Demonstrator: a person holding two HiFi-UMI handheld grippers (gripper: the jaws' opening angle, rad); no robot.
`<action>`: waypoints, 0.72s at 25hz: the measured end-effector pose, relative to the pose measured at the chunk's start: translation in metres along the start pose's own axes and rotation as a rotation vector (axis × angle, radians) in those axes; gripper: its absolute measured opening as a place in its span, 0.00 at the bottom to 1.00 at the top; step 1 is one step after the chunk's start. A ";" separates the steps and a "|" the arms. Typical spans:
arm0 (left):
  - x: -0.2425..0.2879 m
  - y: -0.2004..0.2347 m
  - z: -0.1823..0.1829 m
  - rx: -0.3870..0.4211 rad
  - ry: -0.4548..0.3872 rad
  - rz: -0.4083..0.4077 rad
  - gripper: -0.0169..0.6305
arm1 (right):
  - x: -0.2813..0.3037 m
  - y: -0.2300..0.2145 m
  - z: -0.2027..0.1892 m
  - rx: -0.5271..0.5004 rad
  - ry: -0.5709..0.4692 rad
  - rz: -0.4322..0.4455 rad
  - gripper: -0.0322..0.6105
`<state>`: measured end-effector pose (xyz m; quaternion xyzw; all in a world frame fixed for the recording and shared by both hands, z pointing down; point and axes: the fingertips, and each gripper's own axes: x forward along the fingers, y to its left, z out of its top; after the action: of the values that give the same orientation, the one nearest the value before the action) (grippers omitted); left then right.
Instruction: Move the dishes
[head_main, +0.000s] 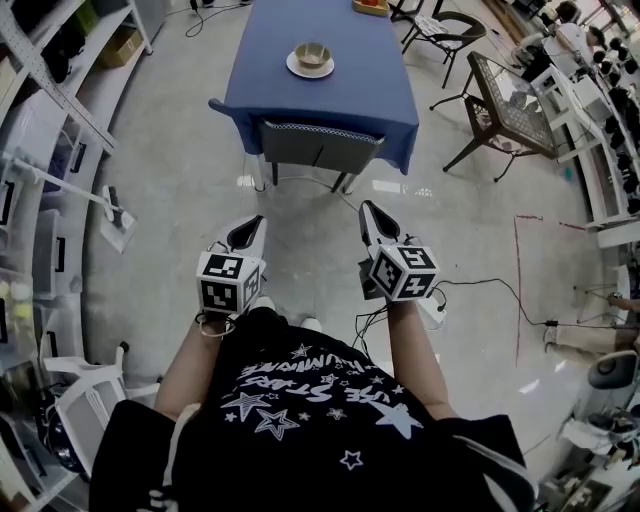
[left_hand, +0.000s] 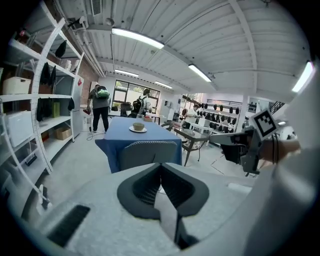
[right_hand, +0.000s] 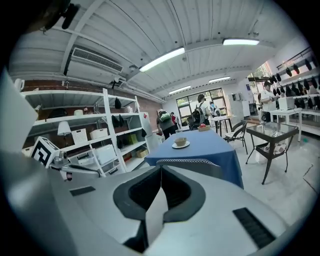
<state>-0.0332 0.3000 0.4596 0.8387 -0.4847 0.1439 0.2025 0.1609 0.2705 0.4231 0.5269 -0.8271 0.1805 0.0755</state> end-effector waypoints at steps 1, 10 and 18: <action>0.001 0.012 0.006 0.005 -0.005 -0.004 0.06 | 0.009 0.003 0.005 0.008 -0.004 -0.009 0.09; 0.000 0.103 0.019 -0.025 -0.013 -0.012 0.06 | 0.072 0.030 0.022 0.023 -0.037 -0.084 0.54; 0.022 0.125 0.018 -0.067 0.013 -0.010 0.06 | 0.095 0.011 0.022 -0.002 0.005 -0.131 0.60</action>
<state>-0.1306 0.2189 0.4780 0.8329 -0.4838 0.1319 0.2342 0.1113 0.1857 0.4301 0.5793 -0.7909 0.1757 0.0900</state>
